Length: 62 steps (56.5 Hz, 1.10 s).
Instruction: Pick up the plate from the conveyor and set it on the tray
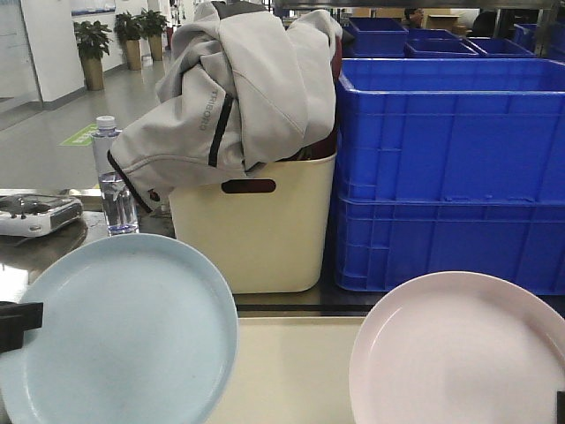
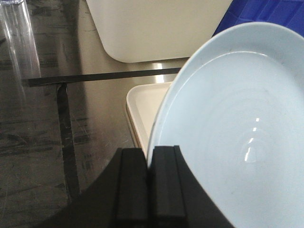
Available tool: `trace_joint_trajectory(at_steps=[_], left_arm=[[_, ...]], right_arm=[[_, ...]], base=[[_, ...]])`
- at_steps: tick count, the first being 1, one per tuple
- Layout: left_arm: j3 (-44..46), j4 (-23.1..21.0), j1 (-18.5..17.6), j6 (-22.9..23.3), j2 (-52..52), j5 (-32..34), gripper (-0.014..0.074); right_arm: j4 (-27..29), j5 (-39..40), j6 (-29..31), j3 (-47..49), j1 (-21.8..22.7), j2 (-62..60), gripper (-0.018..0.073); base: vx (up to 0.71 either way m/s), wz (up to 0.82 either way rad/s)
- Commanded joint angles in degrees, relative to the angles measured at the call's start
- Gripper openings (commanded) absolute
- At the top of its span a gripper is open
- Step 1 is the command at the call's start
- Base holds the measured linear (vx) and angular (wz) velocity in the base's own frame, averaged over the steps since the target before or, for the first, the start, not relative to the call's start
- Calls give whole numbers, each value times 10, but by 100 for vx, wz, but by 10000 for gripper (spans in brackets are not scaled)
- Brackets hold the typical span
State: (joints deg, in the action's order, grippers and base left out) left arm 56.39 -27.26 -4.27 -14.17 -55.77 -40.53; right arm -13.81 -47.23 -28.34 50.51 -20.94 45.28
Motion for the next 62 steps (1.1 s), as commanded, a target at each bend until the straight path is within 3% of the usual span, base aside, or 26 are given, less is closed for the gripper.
trace_joint_trajectory(at_steps=[1,7,12,17,24,30,35,52,62], left_arm=[[17,-21,-3,0,7,31,3],[17,-23,-3,-4,3,19,3],[17,-53,-3,-29,-13,13,3],[18,-127,-4,-77,-42,12,3],[18,-267,-22,-171,-111,30,3],[20,-333,-48,-219,-174,45,3],[41,-347,-75,-238,-230,59,3],[136,-346,-143,-232,-366,79,6],[164,-346,-163,-238,-400,84,92]], right_arm=[[-14,54,-2,17,4,-4,-9],[-14,64,-4,17,4,-3,-9],[-22,82,-9,17,4,-4,-9],[-39,91,-41,17,4,-8,-9],[-48,87,-62,17,4,-9,-9],[-51,92,-74,17,4,-11,-9],[-51,102,-85,17,4,-20,-9],[-54,98,-87,17,4,-44,-9],[-54,97,-87,17,4,-44,-9]], base=[[0,0],[0,0],[0,0],[0,0],[0,0],[0,0],[0,0],[0,0],[0,0]])
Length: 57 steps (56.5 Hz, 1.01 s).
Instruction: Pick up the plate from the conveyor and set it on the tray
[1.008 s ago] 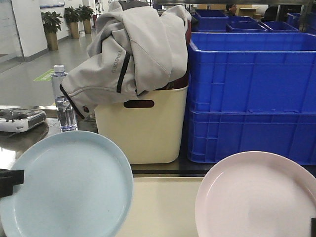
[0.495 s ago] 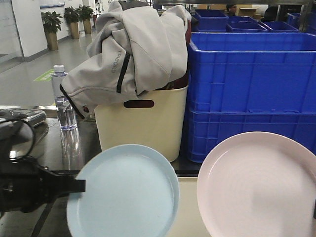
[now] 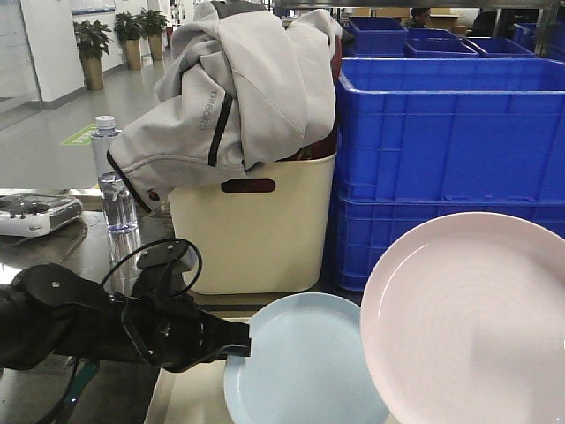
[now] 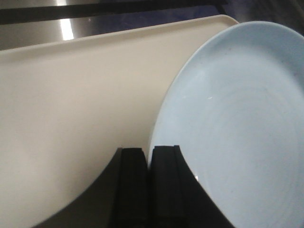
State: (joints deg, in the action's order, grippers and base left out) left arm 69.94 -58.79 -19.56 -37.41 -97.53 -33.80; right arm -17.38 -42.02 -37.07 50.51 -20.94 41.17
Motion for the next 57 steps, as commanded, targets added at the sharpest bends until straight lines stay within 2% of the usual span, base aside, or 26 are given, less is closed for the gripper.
trace_joint_trajectory(at_steps=[1,7,18,25,29,34,37,44,50,57], left_arm=[[29,-30,-10,-9,16,16,104],[30,-31,-10,-25,15,19,209],[30,-31,-10,-26,15,22,422],[30,-26,-10,-26,28,18,473],[30,-7,-10,-26,46,22,449],[30,42,-10,-22,78,34,353],[30,78,-10,-4,102,47,251],[30,195,-8,63,159,81,-8],[30,281,-8,125,205,107,-7],[30,358,-8,179,240,108,-6]], right_arm=[[-19,45,0,17,4,-3,-9],[-19,45,0,17,4,-3,-9],[-19,45,0,17,4,-2,-9],[-19,46,6,17,4,8,-9],[-19,53,9,17,4,28,-9],[-16,68,16,17,2,63,-9],[-4,85,22,17,2,89,-9],[31,149,36,17,2,167,-9],[70,204,52,20,2,231,-9],[116,217,89,48,2,306,-9]], base=[[0,0],[0,0],[0,0],[0,0],[0,0],[0,0],[0,0],[0,0],[0,0],[0,0]])
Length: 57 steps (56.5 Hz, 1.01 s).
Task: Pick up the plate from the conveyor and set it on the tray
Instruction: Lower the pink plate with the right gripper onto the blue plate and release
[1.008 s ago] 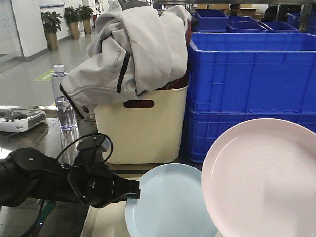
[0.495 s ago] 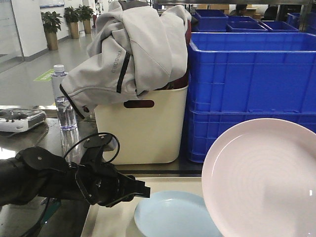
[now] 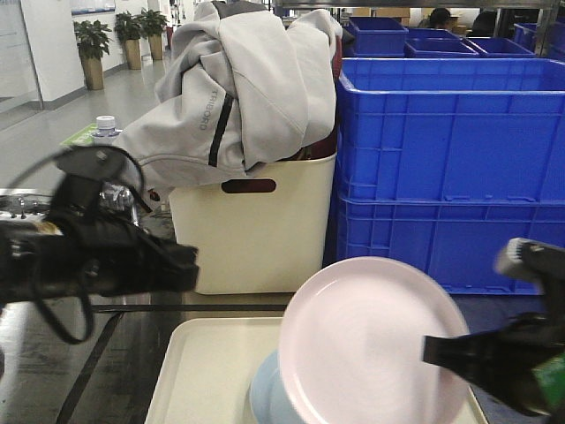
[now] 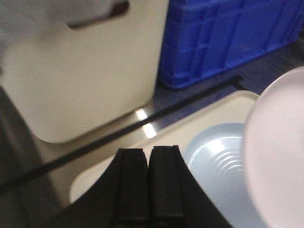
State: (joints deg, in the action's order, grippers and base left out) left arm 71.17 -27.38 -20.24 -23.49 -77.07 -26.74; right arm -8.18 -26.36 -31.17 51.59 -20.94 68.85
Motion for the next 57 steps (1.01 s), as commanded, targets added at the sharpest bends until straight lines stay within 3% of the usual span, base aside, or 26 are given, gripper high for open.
trace_joint_trajectory(at_steps=[1,8,19,42,50,57], left_arm=[[18,55,-1,44,40,36,-6],[18,91,-1,69,50,17,-6],[18,96,-1,73,50,3,-6],[18,114,-1,73,50,2,-3],[18,152,-1,87,54,-28,0],[16,220,-1,132,62,-69,0]], right_arm=[[29,61,37,44,2,42,-9],[62,60,75,87,2,106,-5],[82,55,101,109,2,139,71],[78,55,116,109,2,132,463],[13,38,140,109,3,87,464],[-85,-18,137,109,3,20,334]], base=[[0,0],[0,0],[0,0],[0,0],[0,0],[0,0]])
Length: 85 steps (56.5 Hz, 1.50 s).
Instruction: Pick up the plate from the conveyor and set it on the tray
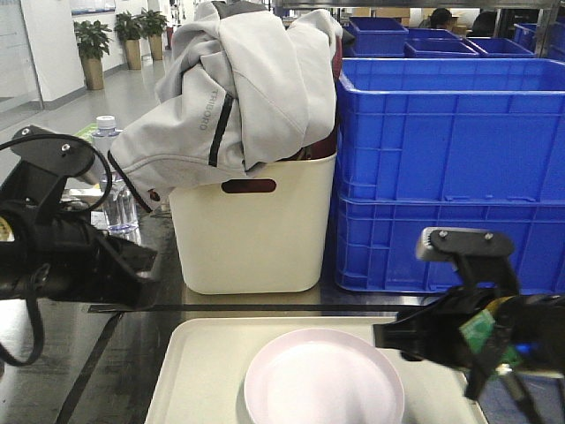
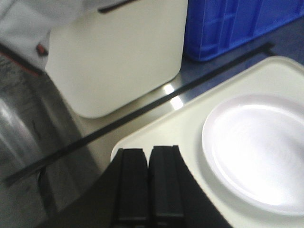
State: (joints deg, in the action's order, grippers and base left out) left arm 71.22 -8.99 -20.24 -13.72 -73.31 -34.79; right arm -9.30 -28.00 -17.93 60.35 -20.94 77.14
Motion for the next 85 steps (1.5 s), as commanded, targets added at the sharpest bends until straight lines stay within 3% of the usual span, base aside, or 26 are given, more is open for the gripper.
trace_joint_trajectory(at_steps=[1,9,15,16,29,45,74,77,85], left_arm=[[15,43,-1,41,27,8,0],[-40,81,-1,85,71,24,0],[-128,81,-1,88,135,67,0],[-267,81,-1,120,247,134,0],[-420,81,-1,137,410,197,0],[-457,81,-1,137,460,170,1],[-476,90,0,126,470,184,1],[-497,90,13,106,487,211,3],[-589,77,73,114,568,288,3]], right_arm=[[-82,-9,3,22,3,-71,309],[-131,-24,-9,-6,3,-176,-16],[-133,24,-7,-66,2,-259,-15],[-130,61,-7,-167,2,-371,-15],[-145,87,-7,-298,2,-473,-15],[-145,106,-7,-309,2,-482,-13],[-145,103,-7,-309,2,-482,-12],[-145,103,-7,-309,2,-482,-12],[-145,103,-7,-309,2,-482,-12]], base=[[0,0],[0,0],[0,0],[0,0],[0,0],[0,0],[0,0],[0,0],[0,0]])
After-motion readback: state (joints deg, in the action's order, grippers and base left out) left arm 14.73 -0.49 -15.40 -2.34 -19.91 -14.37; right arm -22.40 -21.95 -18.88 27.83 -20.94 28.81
